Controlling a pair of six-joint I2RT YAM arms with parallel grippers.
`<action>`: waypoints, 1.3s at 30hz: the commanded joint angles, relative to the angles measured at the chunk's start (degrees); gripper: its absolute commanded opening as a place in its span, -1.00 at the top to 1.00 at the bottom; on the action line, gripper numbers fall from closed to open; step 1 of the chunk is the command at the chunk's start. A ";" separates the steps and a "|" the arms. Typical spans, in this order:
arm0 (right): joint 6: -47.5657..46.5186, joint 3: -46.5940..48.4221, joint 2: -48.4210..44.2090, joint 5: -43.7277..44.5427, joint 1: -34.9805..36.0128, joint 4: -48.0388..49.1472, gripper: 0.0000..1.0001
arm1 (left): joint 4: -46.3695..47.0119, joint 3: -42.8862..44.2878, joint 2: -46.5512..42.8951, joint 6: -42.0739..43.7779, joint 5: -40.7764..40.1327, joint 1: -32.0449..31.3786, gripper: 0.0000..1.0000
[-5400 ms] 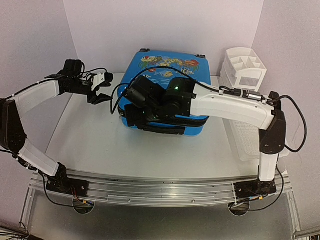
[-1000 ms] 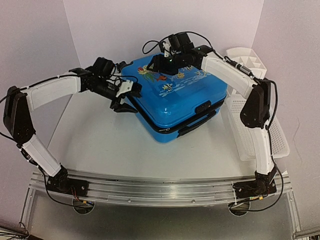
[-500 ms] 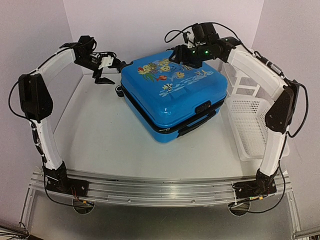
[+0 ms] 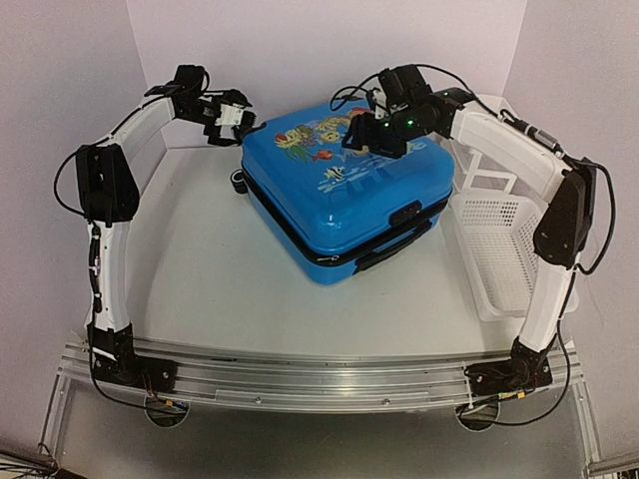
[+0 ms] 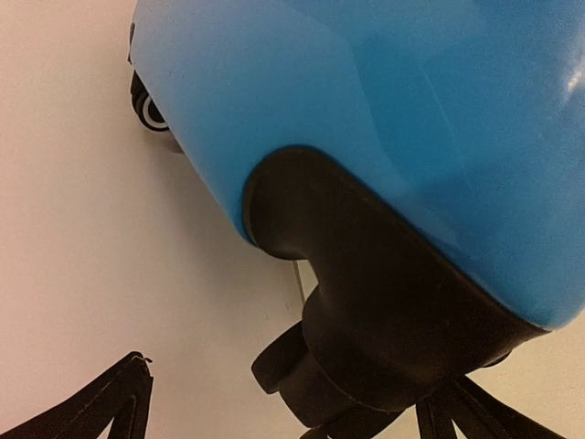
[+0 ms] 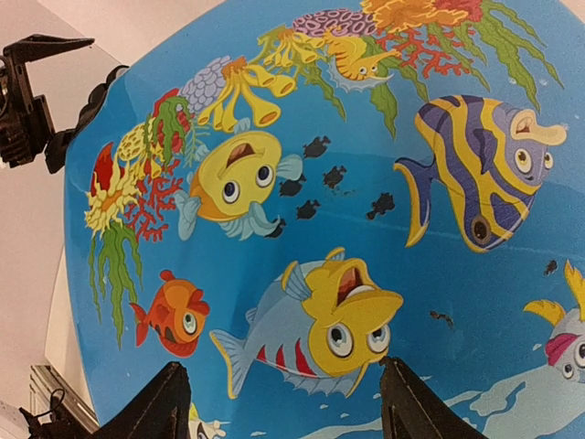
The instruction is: Open, take out, and arrange the luggage
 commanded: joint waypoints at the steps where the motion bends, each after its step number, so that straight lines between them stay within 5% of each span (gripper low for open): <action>1: 0.45 0.69 -0.66 0.07 0.15 0.19 -0.32 | -1.67 1.29 1.76 8.95 -0.84 -0.35 -0.92; 12: 3.29 0.70 0.03 -0.85 0.18 0.19 -0.32 | -4.02 0.62 3.16 15.80 -1.48 -1.66 -0.13; 20: 4.40 -2.13 -3.46 1.19 0.14 0.15 -0.32 | -3.66 -10.94 -3.78 17.33 -1.59 -1.72 0.97; 28: 11.84 -10.39 -13.18 9.52 0.20 -2.94 -0.26 | -2.08 -20.53 -13.07 8.13 -5.96 -1.44 1.00; 39: 22.41 -18.61 -23.75 24.14 0.23 -23.67 -0.26 | -4.03 -41.82 -31.81 -11.06 -15.59 -0.39 1.00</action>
